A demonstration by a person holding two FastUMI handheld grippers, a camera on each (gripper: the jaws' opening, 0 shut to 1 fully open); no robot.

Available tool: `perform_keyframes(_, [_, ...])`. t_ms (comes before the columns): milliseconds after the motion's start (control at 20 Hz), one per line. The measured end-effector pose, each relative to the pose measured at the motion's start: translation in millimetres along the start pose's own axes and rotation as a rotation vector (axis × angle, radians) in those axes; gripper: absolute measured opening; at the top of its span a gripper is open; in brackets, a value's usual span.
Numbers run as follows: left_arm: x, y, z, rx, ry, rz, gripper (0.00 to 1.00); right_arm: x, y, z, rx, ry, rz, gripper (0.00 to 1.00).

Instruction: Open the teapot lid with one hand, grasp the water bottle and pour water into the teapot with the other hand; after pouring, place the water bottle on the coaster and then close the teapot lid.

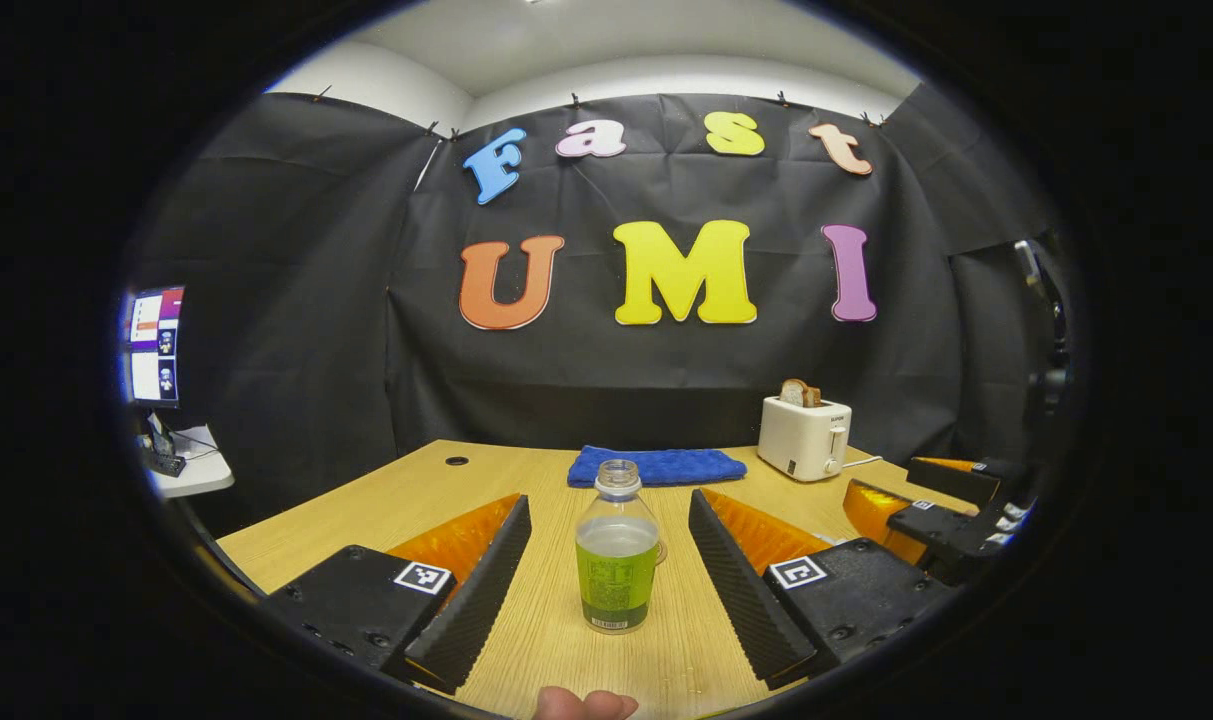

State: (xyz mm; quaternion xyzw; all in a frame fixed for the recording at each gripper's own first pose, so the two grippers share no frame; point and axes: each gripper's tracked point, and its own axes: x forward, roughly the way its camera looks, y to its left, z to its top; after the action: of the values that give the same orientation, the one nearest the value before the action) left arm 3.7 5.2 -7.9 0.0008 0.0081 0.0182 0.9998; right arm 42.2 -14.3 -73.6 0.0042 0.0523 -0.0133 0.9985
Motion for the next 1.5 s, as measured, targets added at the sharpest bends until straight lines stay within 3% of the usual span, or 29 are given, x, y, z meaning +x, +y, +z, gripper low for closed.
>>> perform_keyframes(600, [-0.6,7.8,3.8,-0.008,-0.012,0.022,0.99,58.6,21.3,-48.0,-0.039,0.079,0.024,0.95])
perform_keyframes(700, [-0.1,9.4,4.2,-0.006,-0.013,0.027,0.99,63.2,24.0,-55.7,-0.037,0.104,0.033,0.81])
perform_keyframes(950, [0.4,9.9,4.6,-0.003,-0.012,0.028,0.99,71.0,25.6,-64.9,-0.026,0.141,0.039,0.26])
perform_keyframes(1000, [-0.7,11.3,5.0,-0.004,-0.013,0.027,0.99,72.3,26.8,-69.3,-0.018,0.161,0.043,0.19])
perform_keyframes(1150, [-0.9,12.7,5.3,-0.003,-0.015,0.031,0.99,73.8,26.0,-68.3,-0.020,0.157,0.050,0.24])
perform_keyframes(1200, [0.1,13.5,5.1,-0.003,-0.014,0.031,0.99,77.5,18.0,-66.6,-0.030,0.143,0.023,0.21])
perform_keyframes(1250, [-0.3,13.7,5.4,-0.003,-0.014,0.032,0.99,75.9,16.8,-65.1,-0.039,0.156,0.022,0.01])
perform_keyframes(1350, [-2.1,13.8,7.7,-0.003,-0.020,0.033,0.99,73.3,20.5,-67.9,-0.054,0.162,0.029,0.04])
perform_keyframes(1500, [-1.8,13.1,6.0,-0.007,-0.017,0.029,0.99,73.3,18.5,-63.4,-0.043,0.151,0.040,0.01])
